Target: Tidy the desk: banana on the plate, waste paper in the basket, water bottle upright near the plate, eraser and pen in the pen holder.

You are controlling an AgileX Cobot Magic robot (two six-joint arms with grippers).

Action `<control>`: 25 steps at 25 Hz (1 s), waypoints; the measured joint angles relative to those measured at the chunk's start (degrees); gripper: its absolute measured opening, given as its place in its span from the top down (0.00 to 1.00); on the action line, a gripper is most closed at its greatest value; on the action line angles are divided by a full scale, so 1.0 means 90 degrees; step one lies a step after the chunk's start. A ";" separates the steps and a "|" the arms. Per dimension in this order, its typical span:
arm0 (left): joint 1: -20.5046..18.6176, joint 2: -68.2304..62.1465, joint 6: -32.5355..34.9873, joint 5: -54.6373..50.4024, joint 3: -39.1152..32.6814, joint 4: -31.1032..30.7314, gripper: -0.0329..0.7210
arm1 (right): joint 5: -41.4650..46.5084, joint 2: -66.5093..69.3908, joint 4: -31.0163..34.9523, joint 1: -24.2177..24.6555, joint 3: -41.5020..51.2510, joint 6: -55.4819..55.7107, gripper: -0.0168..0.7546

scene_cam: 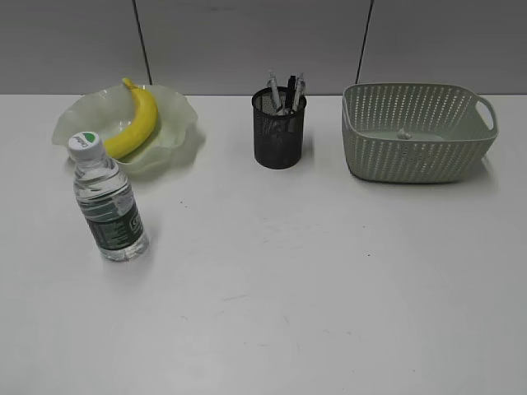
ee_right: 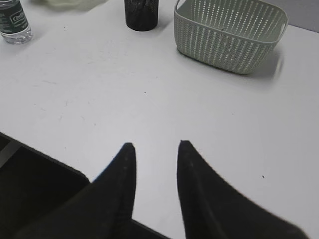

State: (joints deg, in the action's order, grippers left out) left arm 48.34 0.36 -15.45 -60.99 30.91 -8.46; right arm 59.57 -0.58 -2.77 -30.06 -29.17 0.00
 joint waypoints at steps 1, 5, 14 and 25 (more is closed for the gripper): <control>0.0000 0.0000 0.0000 0.0000 0.0000 0.0000 0.57 | 0.0000 0.0000 0.0000 0.0000 0.0000 0.0000 0.67; -0.0038 0.0000 0.0000 0.0000 0.0000 0.0000 0.57 | 0.0000 0.0000 0.0007 0.0084 0.0000 0.0000 0.67; -0.2845 0.0000 0.0000 -0.0006 0.0000 0.0002 0.57 | 0.0000 0.0000 0.0007 0.2524 0.0000 0.0000 0.67; -0.5051 0.0000 0.0000 -0.0006 0.0000 0.0002 0.57 | 0.0000 0.0000 0.0007 0.3129 0.0000 0.0000 0.67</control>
State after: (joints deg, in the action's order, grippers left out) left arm 2.88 0.36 -15.45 -61.04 30.91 -8.44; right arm 59.57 -0.58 -2.71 -1.90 -29.17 0.00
